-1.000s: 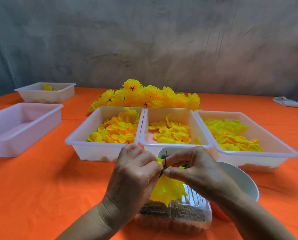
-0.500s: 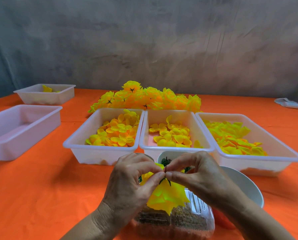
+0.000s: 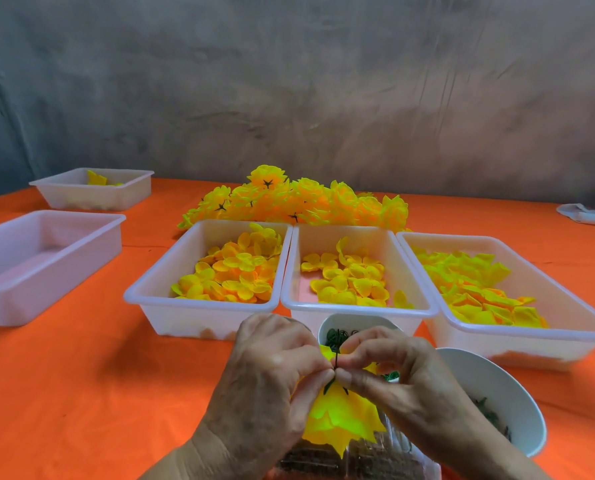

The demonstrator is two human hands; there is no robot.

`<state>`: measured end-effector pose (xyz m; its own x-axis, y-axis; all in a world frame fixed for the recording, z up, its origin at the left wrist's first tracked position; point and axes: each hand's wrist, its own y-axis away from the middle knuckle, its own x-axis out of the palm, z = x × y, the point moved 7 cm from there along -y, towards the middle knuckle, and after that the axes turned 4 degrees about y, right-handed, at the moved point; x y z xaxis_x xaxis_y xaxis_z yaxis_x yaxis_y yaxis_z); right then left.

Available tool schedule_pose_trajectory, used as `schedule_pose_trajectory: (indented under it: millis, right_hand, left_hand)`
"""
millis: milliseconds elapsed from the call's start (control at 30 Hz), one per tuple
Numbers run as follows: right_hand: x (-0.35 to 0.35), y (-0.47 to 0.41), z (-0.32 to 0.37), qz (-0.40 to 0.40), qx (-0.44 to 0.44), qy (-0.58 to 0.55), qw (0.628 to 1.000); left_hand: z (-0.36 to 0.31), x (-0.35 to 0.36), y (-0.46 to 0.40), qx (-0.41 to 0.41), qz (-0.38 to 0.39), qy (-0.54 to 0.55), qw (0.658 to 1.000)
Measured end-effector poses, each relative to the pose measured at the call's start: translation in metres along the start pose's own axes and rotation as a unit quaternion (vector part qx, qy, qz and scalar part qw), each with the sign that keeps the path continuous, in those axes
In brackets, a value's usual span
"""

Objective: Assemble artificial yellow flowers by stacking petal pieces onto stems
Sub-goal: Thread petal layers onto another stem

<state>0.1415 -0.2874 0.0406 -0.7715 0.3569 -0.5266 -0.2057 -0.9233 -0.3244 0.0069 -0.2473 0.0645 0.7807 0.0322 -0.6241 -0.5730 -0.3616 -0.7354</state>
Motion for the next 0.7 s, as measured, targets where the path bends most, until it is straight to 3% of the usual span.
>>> schedule_pose_trajectory:
  millis: [300, 467, 700]
  right_hand:
    - [0.006, 0.007, -0.004, 0.005, 0.026, 0.008, 1.000]
    - [-0.001, 0.011, -0.002, -0.008, 0.075, -0.099, 0.992]
    - [0.007, 0.015, -0.003, -0.046, 0.060, 0.000, 0.997]
  left_hand:
    - [0.005, 0.007, 0.005, -0.043, 0.037, 0.026, 0.998]
    - [0.016, -0.003, 0.011, -0.126, 0.008, 0.097, 0.987]
    - [0.011, 0.003, 0.013, -0.140, 0.019, 0.091, 0.986]
